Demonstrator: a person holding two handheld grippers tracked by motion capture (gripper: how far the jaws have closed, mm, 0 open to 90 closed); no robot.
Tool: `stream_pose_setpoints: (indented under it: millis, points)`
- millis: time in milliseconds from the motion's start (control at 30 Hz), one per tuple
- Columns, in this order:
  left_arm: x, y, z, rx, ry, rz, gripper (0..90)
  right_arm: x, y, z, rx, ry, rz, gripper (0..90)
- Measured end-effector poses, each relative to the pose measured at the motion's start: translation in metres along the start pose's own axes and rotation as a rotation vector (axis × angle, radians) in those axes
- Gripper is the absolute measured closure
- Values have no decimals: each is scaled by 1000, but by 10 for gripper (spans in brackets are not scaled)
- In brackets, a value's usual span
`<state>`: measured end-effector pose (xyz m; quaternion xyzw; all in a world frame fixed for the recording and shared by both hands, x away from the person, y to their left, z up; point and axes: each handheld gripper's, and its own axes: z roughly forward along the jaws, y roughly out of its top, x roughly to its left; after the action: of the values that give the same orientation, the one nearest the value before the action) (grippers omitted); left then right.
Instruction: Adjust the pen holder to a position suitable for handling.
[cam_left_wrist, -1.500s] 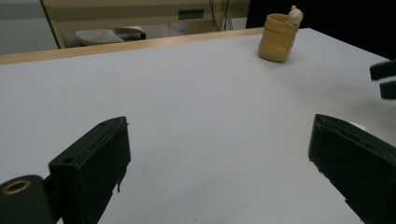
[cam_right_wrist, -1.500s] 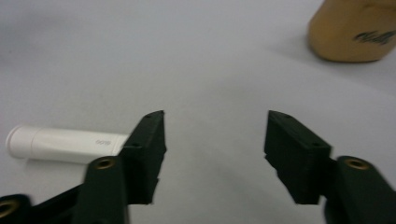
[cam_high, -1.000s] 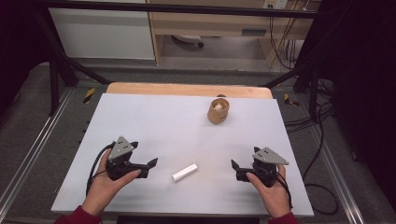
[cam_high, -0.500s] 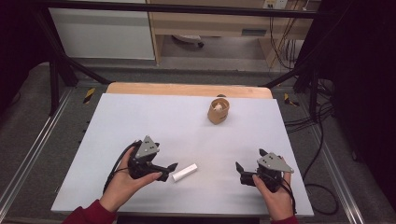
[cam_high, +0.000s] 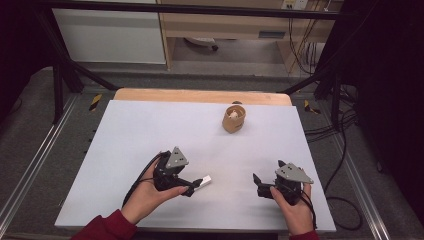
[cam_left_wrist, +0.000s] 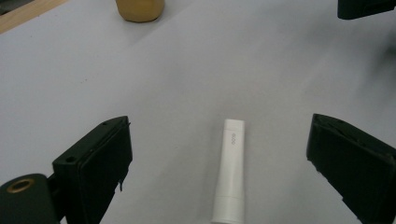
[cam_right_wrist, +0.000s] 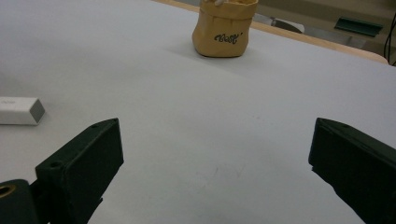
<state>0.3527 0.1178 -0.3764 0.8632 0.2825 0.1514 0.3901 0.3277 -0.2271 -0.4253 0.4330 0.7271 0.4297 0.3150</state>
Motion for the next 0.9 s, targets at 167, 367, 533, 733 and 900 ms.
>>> stream_pose_setpoints:
  millis: [167,367,533,733,900]
  points:
    - [4,-1,5,34,-17,-19,71,1,-1,2,13,0,0,34]
    - [5,0,10,75,-29,-18,74,1,-2,3,24,2,1,33]
    - [4,2,13,95,-32,-12,78,2,-2,4,29,8,-4,33]
    - [4,0,19,138,-53,1,155,3,-2,5,35,14,-13,33]
    - [2,-4,26,190,-71,13,199,3,-2,5,41,16,-7,33]
